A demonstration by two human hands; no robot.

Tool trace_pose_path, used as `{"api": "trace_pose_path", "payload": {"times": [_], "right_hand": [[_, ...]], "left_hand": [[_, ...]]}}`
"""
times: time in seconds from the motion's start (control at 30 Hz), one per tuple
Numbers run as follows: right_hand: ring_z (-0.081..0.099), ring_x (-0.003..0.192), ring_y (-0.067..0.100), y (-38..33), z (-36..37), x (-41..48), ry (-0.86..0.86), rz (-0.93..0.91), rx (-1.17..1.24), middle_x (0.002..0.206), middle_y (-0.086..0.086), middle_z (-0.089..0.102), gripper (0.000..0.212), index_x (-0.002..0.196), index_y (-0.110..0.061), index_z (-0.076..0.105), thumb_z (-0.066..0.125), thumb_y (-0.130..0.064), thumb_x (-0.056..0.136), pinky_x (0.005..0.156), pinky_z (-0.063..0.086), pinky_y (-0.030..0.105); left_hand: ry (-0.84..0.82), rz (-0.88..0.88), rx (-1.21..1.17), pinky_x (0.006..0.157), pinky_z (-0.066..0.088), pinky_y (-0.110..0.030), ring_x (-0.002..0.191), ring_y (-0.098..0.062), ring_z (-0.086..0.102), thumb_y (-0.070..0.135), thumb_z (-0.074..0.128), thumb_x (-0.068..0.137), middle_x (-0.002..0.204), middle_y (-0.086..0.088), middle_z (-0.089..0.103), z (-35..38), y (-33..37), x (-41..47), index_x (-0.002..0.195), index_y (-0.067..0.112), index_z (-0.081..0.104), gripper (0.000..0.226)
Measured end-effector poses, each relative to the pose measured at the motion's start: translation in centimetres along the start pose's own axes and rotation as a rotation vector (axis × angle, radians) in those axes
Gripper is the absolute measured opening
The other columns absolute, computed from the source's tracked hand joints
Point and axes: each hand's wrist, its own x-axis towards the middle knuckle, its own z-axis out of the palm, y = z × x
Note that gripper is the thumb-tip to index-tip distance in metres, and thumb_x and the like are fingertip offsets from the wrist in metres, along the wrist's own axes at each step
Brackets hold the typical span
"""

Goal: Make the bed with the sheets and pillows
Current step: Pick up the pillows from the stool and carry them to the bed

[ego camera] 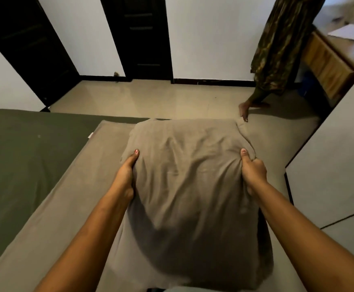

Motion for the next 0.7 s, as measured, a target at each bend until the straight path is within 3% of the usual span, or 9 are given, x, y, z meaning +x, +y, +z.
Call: {"api": "trace_pose_path", "payload": {"times": [0.07, 0.23, 0.37, 0.5, 0.63, 0.7], "right_hand": [[0.055, 0.113, 0.037, -2.4, 0.9, 4.7, 0.007, -0.023, 0.009, 0.124, 0.019, 0.059, 0.063, 0.12, -0.001, 0.057, 0.046, -0.057, 0.092, 0.098, 0.045, 0.043], [0.055, 0.112, 0.032, -9.0, 2.4, 15.5, -0.109, -0.117, 0.006, 0.126, 0.012, 0.056, 0.067, 0.128, -0.008, 0.049, 0.05, -0.061, 0.088, 0.097, 0.046, 0.046], [0.051, 0.12, 0.031, -14.1, 2.3, 22.8, -0.212, -0.211, -0.033, 0.134, 0.01, 0.053, 0.072, 0.134, -0.009, 0.044, 0.055, -0.06, 0.085, 0.099, 0.043, 0.041], [0.053, 0.116, 0.029, -19.9, 4.0, 30.1, -0.278, -0.271, -0.036, 0.131, 0.008, 0.054, 0.079, 0.132, -0.013, 0.045, 0.06, -0.067, 0.077, 0.1, 0.044, 0.043], [0.054, 0.117, 0.027, -25.6, 7.6, 36.0, -0.383, -0.336, -0.057, 0.13, 0.005, 0.056, 0.083, 0.131, -0.014, 0.047, 0.068, -0.066, 0.07, 0.101, 0.044, 0.043], [0.055, 0.115, 0.026, -27.7, 10.2, 38.7, -0.434, -0.372, -0.061, 0.129, 0.005, 0.058, 0.082, 0.131, -0.013, 0.049, 0.073, -0.061, 0.068, 0.1, 0.046, 0.041]], "left_hand": [[0.022, 0.022, -0.05, 0.075, 0.043, -0.032, 0.099, -0.021, 0.057, 0.051, 0.065, 0.081, 0.12, -0.003, 0.062, 3.5, 1.5, 2.9, 0.127, 0.017, 0.056, 0.058], [0.136, 0.065, -0.161, 0.086, 0.046, -0.036, 0.105, -0.023, 0.058, 0.057, 0.073, 0.068, 0.121, -0.002, 0.063, 11.8, 4.7, 9.0, 0.128, 0.021, 0.058, 0.072], [0.16, 0.062, -0.196, 0.069, 0.044, -0.029, 0.098, -0.02, 0.059, 0.049, 0.073, 0.073, 0.115, -0.003, 0.066, 17.7, 7.6, 12.3, 0.122, 0.019, 0.063, 0.058], [0.197, 0.055, -0.228, 0.081, 0.034, -0.029, 0.09, -0.019, 0.052, 0.044, 0.073, 0.076, 0.1, 0.001, 0.061, 23.3, 11.2, 15.8, 0.111, 0.022, 0.065, 0.042], [0.243, 0.075, -0.282, 0.08, 0.034, -0.033, 0.089, -0.02, 0.052, 0.047, 0.074, 0.072, 0.107, 0.001, 0.06, 26.1, 14.8, 20.1, 0.114, 0.026, 0.066, 0.047], [0.284, 0.09, -0.33, 0.078, 0.033, -0.032, 0.083, -0.016, 0.051, 0.044, 0.073, 0.075, 0.098, 0.002, 0.06, 27.2, 16.5, 23.0, 0.112, 0.024, 0.066, 0.043]]}}
